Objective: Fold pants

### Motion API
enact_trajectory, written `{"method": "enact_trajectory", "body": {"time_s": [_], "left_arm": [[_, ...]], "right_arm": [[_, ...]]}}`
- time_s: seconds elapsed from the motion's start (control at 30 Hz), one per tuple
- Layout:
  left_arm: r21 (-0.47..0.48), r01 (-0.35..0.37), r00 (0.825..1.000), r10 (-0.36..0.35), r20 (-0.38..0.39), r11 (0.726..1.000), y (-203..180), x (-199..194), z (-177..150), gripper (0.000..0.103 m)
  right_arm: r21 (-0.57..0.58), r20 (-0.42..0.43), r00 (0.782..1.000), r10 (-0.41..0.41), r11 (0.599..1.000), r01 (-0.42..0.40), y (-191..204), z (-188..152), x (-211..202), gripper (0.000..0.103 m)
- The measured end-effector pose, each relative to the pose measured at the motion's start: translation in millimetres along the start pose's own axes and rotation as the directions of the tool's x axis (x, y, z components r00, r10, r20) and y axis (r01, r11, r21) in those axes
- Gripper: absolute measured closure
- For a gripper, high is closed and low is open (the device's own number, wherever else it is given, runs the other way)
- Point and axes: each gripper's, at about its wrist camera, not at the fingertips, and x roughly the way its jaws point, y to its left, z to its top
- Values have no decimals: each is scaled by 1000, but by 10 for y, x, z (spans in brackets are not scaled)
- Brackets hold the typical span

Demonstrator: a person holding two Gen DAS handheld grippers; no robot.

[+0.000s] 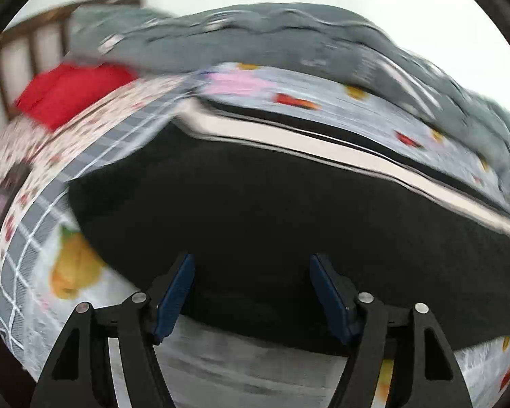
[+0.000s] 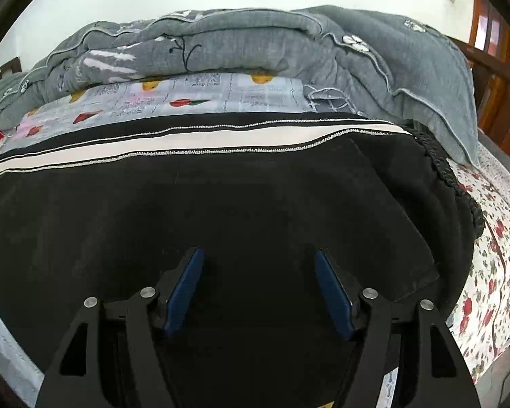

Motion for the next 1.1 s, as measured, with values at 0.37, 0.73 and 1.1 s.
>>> {"method": "enact_trajectory", "body": {"time_s": [0.37,0.73,1.1], "left_arm": [[35,-81,994,78,78,996,64,110,-184,26],[55,-52,993,46,106,997,27,-48,-187,26],[390,89,987,-133,88,917,-1208,-231,-645,22]], "right_arm": [[70,35,999,-19,997,17,30,-38,77,27],[55,58,998,-32,998,29,62,-97,76,27],[60,68,997,-32,998,28,73,-108,77,26]]}}
